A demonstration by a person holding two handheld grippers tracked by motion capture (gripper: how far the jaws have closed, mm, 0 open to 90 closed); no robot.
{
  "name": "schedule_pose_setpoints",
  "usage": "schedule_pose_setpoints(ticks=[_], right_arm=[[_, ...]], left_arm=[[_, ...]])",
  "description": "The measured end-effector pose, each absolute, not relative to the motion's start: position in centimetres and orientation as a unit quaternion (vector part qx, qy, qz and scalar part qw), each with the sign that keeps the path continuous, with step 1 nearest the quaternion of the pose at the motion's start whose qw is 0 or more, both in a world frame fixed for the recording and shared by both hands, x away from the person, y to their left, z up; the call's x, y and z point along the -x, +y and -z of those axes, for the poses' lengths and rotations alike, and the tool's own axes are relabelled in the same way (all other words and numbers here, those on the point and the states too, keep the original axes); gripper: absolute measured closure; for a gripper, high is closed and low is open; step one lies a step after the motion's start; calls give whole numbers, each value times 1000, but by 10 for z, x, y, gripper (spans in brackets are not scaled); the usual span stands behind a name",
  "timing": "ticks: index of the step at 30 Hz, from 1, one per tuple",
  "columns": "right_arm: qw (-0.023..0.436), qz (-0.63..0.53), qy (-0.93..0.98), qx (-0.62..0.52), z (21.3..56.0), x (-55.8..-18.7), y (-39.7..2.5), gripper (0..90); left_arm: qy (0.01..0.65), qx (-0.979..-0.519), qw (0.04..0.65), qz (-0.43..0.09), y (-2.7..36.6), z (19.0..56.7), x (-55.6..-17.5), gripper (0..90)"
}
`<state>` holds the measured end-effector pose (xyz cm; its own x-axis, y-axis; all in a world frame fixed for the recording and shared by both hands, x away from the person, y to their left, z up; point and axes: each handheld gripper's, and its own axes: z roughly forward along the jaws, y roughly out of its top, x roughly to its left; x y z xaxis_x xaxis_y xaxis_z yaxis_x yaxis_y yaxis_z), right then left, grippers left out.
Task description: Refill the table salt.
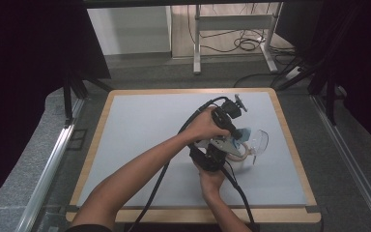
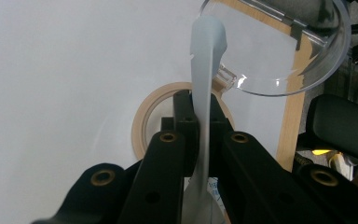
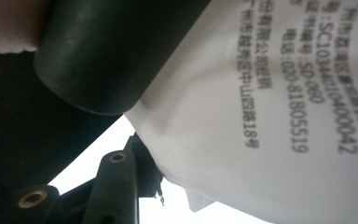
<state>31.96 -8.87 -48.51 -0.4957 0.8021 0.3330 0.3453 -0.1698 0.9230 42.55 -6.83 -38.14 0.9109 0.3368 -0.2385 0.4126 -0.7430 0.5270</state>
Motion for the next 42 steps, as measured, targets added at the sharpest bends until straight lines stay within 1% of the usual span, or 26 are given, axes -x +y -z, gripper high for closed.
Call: schedule_pose_setpoints(ticks=[25,42], right_arm=[[185,-603,621,-464,493,-317,-88,576],[198,-575,655,-449,506,-313,-94,575]], left_arm=[[205,-927,305,72,-64,387,-425,889],[208,-920,323,78,-54,386,-425,889]])
